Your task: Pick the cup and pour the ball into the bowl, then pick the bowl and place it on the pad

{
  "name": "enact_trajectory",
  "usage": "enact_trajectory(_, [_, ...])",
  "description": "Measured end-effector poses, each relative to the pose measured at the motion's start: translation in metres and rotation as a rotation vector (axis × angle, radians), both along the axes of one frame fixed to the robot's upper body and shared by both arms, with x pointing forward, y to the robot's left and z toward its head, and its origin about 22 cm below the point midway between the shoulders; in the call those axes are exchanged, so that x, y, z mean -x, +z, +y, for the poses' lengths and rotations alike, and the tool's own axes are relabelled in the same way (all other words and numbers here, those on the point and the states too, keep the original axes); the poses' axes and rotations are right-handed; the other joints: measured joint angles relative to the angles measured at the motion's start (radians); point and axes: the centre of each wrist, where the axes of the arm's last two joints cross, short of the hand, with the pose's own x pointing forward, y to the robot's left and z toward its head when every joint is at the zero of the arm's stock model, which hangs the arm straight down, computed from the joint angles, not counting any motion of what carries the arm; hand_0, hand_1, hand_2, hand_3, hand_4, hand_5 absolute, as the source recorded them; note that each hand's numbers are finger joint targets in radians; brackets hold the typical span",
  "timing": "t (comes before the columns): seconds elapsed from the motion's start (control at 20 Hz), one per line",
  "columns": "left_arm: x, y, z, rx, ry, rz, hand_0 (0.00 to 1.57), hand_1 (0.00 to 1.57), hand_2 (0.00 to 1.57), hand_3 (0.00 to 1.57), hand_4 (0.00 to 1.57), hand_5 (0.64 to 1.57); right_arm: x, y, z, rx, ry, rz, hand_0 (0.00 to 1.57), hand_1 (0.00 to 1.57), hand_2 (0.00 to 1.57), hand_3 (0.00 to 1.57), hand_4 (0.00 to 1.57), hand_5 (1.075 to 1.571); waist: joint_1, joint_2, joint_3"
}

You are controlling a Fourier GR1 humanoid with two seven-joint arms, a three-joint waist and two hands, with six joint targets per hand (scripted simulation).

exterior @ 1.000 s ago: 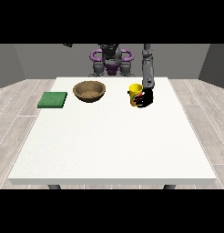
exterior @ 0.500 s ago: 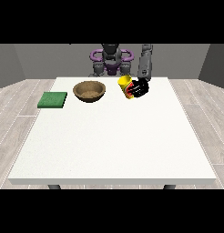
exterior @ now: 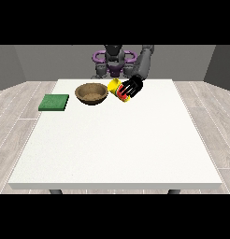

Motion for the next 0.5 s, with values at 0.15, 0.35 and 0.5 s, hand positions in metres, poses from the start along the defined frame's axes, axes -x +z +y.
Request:
enact_trajectory(0.15, [-0.007, 0.009, -0.009, -0.067, 0.038, -0.021, 1.41, 1.41, 1.57, 1.57, 0.94, 1.564, -0.002, 0.005, 0.002, 0.000, 0.011, -0.027, 0.00, 0.00, 0.00, 0.00, 0.32, 1.562, -0.011, 0.025, 0.0000])
enact_trajectory(0.35, [-0.016, 0.018, -0.012, -0.206, 0.112, -0.055, 1.37, 1.37, 1.57, 1.57, 0.80, 1.567, -0.005, 0.000, 0.013, -0.002, 0.027, -0.023, 0.00, 0.00, 0.00, 0.00, 0.34, 1.564, -0.020, 0.034, -0.0001])
enact_trajectory(0.5, [-0.020, 0.021, -0.020, -0.342, 0.144, -0.073, 1.35, 1.35, 1.57, 1.57, 0.84, 1.550, -0.010, -0.004, 0.014, 0.000, 0.028, -0.001, 0.00, 0.00, 0.00, 0.00, 0.36, 1.564, -0.026, 0.009, 0.0009])
